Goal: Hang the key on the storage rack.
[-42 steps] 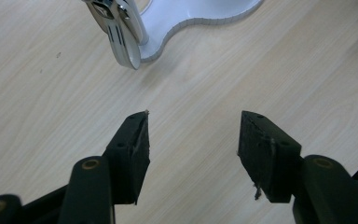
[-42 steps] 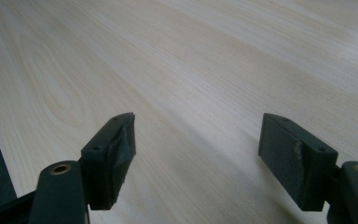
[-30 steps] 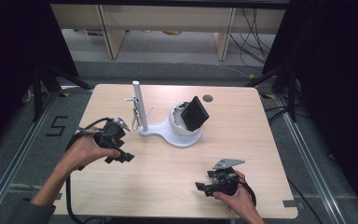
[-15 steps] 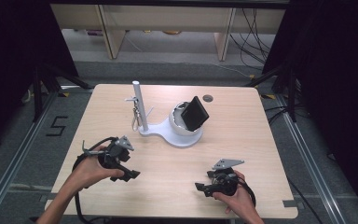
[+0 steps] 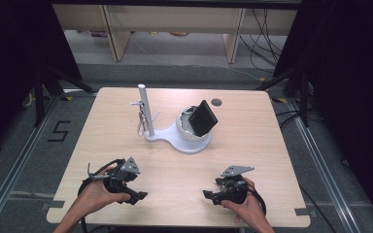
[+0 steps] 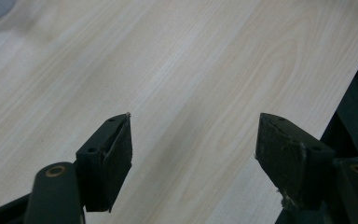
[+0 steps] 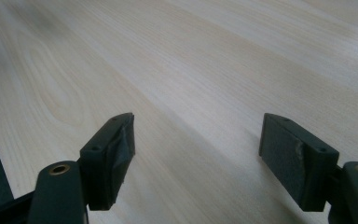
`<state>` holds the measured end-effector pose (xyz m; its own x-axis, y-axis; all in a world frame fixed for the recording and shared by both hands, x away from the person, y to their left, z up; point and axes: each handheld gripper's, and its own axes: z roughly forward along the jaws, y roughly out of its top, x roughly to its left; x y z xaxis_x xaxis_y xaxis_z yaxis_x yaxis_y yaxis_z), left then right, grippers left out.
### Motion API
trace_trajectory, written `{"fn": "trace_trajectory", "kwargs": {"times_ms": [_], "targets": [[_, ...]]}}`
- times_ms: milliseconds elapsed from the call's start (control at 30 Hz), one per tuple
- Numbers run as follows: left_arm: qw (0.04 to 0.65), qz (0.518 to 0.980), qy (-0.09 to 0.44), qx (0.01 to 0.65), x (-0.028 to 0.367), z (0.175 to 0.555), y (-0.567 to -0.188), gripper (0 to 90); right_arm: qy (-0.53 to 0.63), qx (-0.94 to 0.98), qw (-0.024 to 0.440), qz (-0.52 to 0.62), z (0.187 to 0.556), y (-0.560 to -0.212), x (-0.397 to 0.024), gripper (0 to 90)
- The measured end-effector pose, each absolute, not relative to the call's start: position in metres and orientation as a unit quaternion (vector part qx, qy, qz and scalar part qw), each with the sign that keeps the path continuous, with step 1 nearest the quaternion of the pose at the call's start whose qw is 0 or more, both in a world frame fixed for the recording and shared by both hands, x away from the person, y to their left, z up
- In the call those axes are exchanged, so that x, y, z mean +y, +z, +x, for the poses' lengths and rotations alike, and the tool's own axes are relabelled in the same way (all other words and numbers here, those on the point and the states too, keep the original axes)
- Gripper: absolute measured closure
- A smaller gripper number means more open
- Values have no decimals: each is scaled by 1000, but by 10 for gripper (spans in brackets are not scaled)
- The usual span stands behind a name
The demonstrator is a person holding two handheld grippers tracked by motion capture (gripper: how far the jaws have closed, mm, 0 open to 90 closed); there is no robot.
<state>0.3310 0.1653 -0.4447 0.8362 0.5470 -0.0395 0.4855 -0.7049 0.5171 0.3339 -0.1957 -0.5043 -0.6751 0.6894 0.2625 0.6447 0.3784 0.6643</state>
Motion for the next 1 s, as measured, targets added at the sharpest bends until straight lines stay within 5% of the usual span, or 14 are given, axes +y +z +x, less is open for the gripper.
{"fn": "trace_trajectory", "kwargs": {"times_ms": [367, 1000], "targets": [[315, 896, 82, 302, 177, 298, -479, 265, 384, 835, 36, 393, 333, -503, -195, 252], [299, 895, 81, 320, 186, 287, -499, 232, 385, 839, 39, 383, 330, -502, -190, 184]]}}
